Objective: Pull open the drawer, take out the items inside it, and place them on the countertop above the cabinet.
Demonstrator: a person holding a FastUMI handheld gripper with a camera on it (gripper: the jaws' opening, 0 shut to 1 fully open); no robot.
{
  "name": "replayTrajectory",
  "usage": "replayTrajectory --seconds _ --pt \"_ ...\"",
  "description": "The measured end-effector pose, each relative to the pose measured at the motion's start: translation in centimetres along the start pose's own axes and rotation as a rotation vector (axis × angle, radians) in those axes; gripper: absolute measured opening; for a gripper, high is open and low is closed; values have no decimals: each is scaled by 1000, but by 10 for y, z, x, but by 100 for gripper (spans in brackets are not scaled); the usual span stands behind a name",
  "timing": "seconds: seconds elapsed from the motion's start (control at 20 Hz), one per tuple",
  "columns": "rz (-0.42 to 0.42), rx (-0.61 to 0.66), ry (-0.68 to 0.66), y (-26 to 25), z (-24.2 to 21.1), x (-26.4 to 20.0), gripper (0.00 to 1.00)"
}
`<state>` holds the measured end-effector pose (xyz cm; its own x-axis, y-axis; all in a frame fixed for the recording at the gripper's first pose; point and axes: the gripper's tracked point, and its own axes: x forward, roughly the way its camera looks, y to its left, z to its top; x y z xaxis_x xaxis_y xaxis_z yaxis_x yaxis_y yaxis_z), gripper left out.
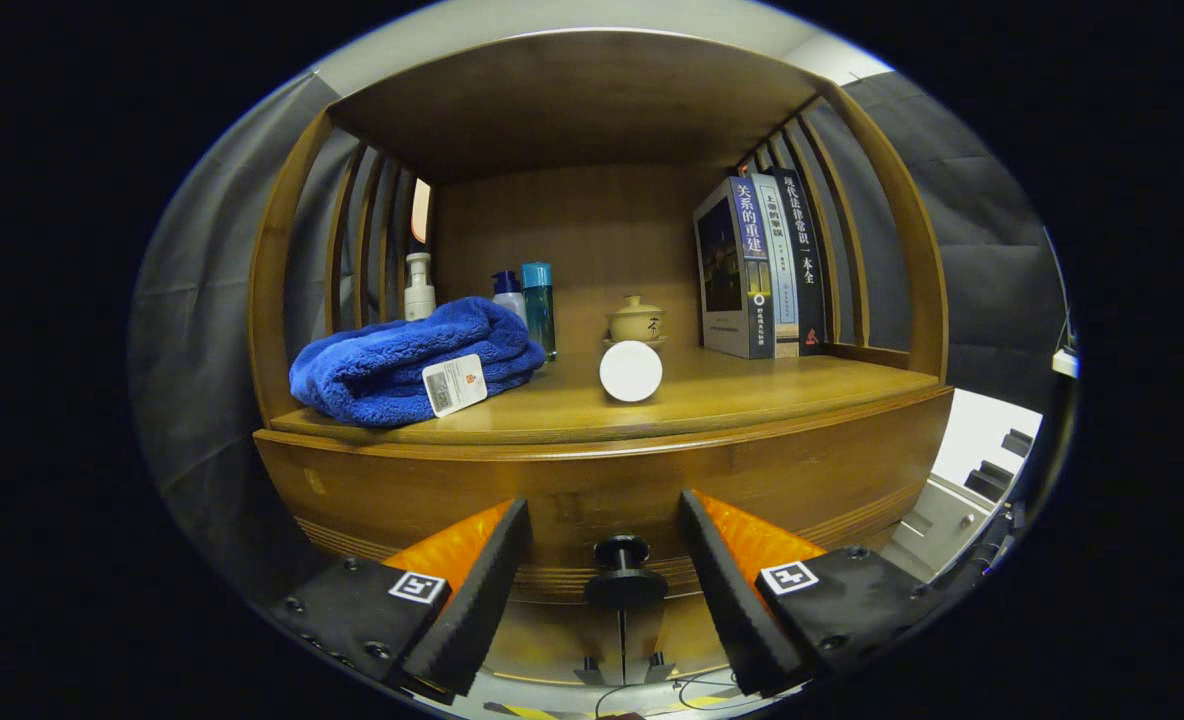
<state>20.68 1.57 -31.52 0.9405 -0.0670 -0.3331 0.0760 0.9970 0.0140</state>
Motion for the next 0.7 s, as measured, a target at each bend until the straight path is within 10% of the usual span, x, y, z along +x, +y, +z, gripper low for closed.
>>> replayTrajectory --seconds 0.4,0.7 --pt "-28 82 49 -6 -13 -26 99" --pt "2 64 -89 -6 60 -100 99"
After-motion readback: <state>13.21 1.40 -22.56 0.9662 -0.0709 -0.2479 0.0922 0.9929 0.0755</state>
